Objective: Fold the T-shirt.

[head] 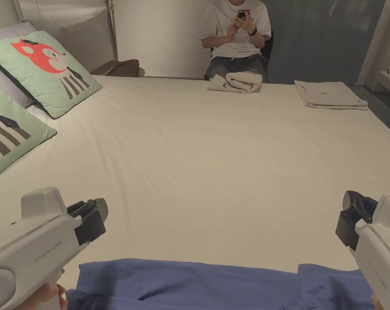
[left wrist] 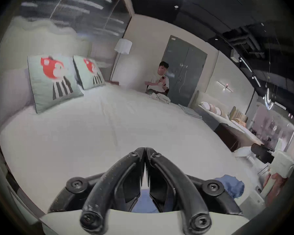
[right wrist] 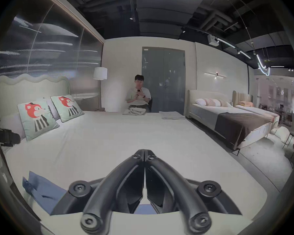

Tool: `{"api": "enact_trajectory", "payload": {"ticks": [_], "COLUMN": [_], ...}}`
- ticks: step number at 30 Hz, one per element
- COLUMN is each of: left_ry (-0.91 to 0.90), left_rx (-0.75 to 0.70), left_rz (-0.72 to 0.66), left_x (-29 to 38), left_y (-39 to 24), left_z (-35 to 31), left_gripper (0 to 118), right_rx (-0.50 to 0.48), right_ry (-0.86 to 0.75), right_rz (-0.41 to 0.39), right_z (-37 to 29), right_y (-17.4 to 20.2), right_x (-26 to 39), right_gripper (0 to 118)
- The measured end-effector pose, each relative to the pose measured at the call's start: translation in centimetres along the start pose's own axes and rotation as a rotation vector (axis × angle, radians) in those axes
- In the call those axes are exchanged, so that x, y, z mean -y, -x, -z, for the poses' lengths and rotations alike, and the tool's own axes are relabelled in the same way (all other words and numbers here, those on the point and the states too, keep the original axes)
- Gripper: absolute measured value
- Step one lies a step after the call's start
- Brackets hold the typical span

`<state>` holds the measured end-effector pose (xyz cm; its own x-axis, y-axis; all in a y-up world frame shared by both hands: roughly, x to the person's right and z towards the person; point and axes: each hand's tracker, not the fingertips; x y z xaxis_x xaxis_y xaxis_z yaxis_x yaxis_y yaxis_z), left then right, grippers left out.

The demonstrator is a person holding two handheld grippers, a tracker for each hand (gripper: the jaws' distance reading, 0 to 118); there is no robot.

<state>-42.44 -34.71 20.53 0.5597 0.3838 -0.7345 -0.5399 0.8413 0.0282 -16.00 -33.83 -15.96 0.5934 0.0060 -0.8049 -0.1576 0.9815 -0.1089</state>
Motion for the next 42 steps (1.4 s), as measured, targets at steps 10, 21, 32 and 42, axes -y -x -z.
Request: {"api": "enact_trajectory", "payload": {"ticks": [10, 21, 32, 42], "left_ry": [0.388, 0.516, 0.577, 0.481], "left_rx": [0.198, 0.365, 0.331, 0.141], "left_rz": [-0.373, -0.591, -0.621, -0.582], "left_x": [2.4, 5.9, 8.6, 3.9], "left_y": [14.0, 17.1, 15.7, 20.0], "left_z": [2.6, 5.4, 8.5, 1.6], "left_gripper": [98, 108, 5, 3], "right_rx": [-0.038, -0.047, -0.02, -0.014], "right_ry": [0.081, 0.112, 0.116, 0.108], "right_rz": [-0.019, -0.076, -0.082, -0.063], "right_z": [1.1, 1.2, 0.7, 0.7], "right_y": [2.8, 5.7, 5.4, 4.8], "right_x": [1.6, 1.3, 1.0, 0.7], "right_gripper": [0, 0, 0, 0]}}
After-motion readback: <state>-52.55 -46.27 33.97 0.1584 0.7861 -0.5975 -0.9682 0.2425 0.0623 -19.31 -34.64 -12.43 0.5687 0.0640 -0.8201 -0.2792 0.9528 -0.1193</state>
